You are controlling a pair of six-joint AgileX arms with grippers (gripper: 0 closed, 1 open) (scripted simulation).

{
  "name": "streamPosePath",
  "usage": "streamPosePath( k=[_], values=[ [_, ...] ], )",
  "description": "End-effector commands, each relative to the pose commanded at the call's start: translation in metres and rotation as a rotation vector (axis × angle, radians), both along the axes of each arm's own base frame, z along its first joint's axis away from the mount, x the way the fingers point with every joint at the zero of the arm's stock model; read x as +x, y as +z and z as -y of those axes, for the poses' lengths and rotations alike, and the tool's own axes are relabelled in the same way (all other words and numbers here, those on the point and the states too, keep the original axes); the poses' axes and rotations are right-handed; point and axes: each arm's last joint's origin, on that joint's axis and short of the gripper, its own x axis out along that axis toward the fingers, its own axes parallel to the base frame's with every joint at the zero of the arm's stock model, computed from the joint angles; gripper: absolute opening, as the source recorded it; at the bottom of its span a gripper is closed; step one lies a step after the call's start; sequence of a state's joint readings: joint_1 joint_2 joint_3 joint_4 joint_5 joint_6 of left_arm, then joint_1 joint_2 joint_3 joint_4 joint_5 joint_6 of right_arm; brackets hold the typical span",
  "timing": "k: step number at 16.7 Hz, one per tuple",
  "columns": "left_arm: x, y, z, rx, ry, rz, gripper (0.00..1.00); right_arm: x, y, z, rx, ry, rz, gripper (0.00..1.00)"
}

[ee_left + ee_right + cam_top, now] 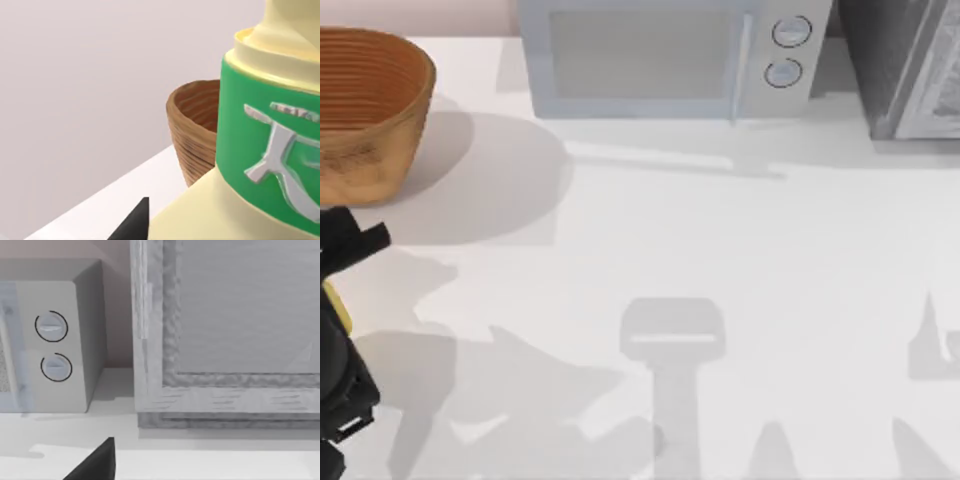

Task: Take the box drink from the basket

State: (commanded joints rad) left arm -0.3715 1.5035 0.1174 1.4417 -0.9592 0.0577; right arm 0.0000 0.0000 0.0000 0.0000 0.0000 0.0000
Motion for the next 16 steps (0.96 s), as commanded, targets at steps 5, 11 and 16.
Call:
streamPosePath(
  k=[5, 11, 16],
  values=[
    [0.0, 0.0, 0.0, 0.0, 0.0, 0.0, 0.6, 0.0, 0.0, 0.0, 0.0, 0.0, 0.0, 1.0],
    [0.0, 0.0, 0.0, 0.0, 0.0, 0.0, 1.0, 0.0, 0.0, 0.0, 0.0, 0.0, 0.0, 1.0],
    [0.0, 0.0, 0.0, 0.0, 0.0, 0.0, 1.0, 0.0, 0.0, 0.0, 0.0, 0.0, 0.0, 1.0]
  ],
)
